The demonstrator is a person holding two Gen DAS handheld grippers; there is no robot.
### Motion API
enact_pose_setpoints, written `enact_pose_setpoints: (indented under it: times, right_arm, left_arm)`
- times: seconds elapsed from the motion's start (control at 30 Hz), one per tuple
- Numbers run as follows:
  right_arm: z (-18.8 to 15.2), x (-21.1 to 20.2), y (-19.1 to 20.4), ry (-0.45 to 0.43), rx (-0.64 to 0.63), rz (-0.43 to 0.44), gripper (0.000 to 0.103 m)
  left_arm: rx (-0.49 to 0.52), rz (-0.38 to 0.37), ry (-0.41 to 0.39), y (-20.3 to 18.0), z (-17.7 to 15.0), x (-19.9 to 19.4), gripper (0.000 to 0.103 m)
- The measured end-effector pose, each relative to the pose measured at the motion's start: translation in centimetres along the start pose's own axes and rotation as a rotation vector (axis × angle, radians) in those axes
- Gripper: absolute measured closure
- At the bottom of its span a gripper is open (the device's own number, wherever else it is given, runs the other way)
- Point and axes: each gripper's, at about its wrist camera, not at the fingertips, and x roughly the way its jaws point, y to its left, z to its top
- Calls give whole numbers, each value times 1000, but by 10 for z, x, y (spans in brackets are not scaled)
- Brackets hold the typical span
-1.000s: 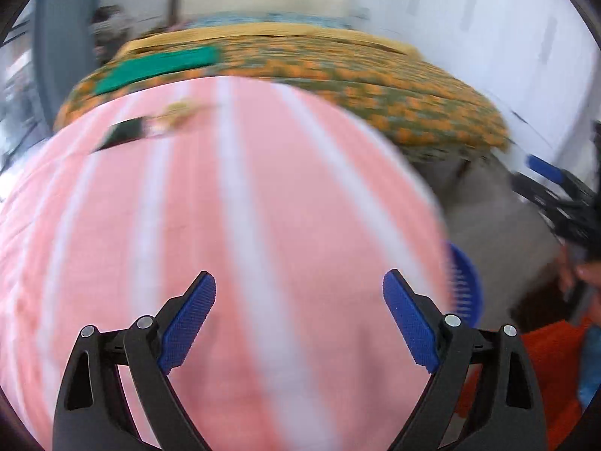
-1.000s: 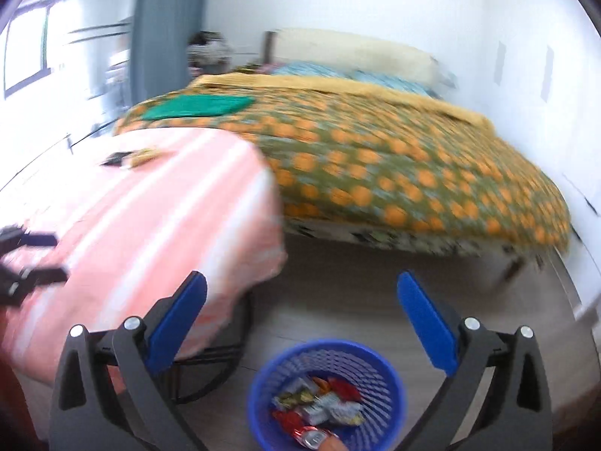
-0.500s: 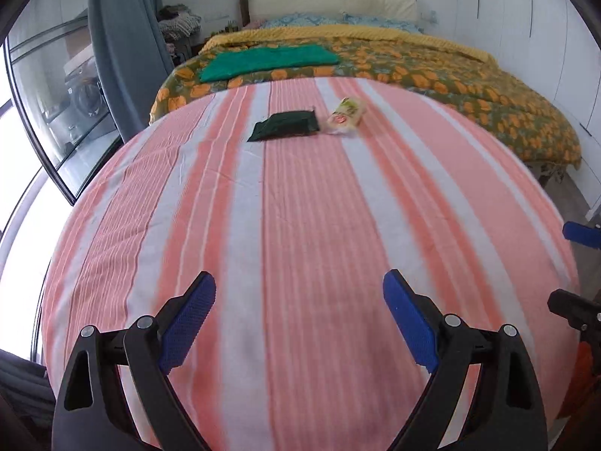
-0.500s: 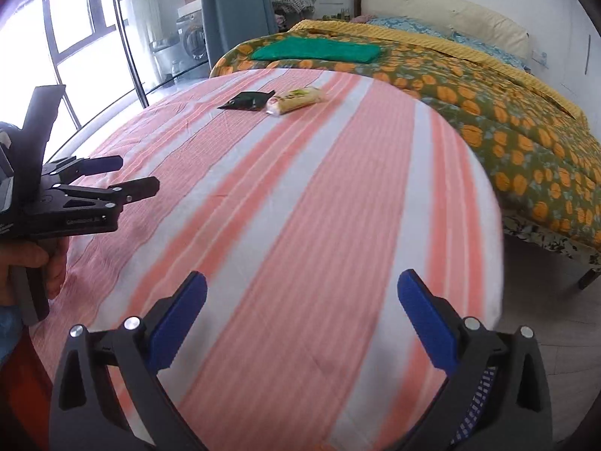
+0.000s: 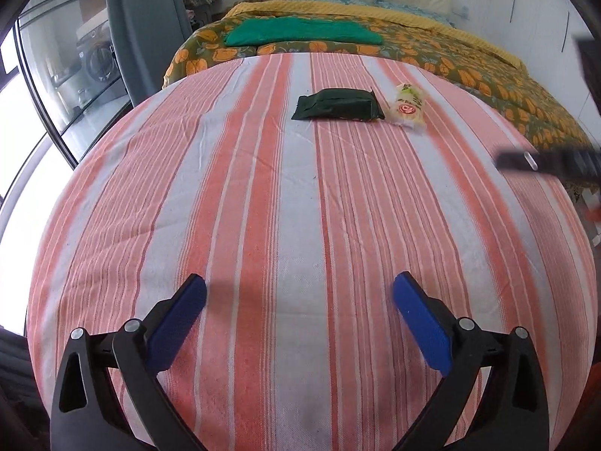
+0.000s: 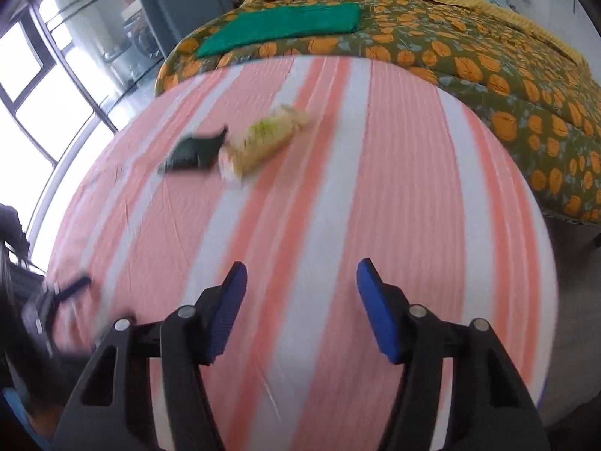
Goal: Collect trash
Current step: 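Grasp the cream snack stick with the right tool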
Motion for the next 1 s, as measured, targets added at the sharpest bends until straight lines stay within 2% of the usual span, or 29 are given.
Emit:
enact_pose_setpoints:
  times: [0.17, 0.23, 0.37, 0.4, 0.43, 0.53, 0.67, 0.83, 0.9, 0.97, 1.0]
  right_arm:
    - [56, 24, 23, -75, 39, -26, 43]
    - [71, 40, 28, -59, 73, -42, 43]
    - [78, 67, 26, -4, 132, -57, 45]
    - [77, 71, 25, 6, 133, -62, 50]
    - [75, 71, 24, 12, 127, -54, 64]
    - [71, 62, 20, 12, 76, -70, 74]
    - [60, 40, -2, 20, 24, -92, 75]
    - [19, 8, -22, 16, -122, -137, 75]
    - [-2, -4, -23, -9, -162, -124, 69]
    - [-20, -10, -24, -35, -179, -129, 26]
    - [-33, -13, -26, -60, -181, -124, 24]
  left_arm:
    - [1, 3, 1, 0, 2, 1, 4]
    - [0, 3, 2, 0, 3, 2, 4]
    - [-3, 5, 1, -1, 5, 3, 4]
    - [-5, 6, 0, -1, 5, 3, 4]
    - [-5, 6, 0, -1, 5, 3, 4]
    - [-5, 6, -1, 0, 5, 3, 4]
    - [-5, 6, -1, 0, 5, 2, 4]
    - [-7, 7, -1, 0, 5, 2, 4]
    - [-6, 6, -1, 0, 5, 2, 4]
    - [-6, 6, -1, 0, 5, 2, 4]
    - [-7, 6, -1, 0, 5, 2, 4]
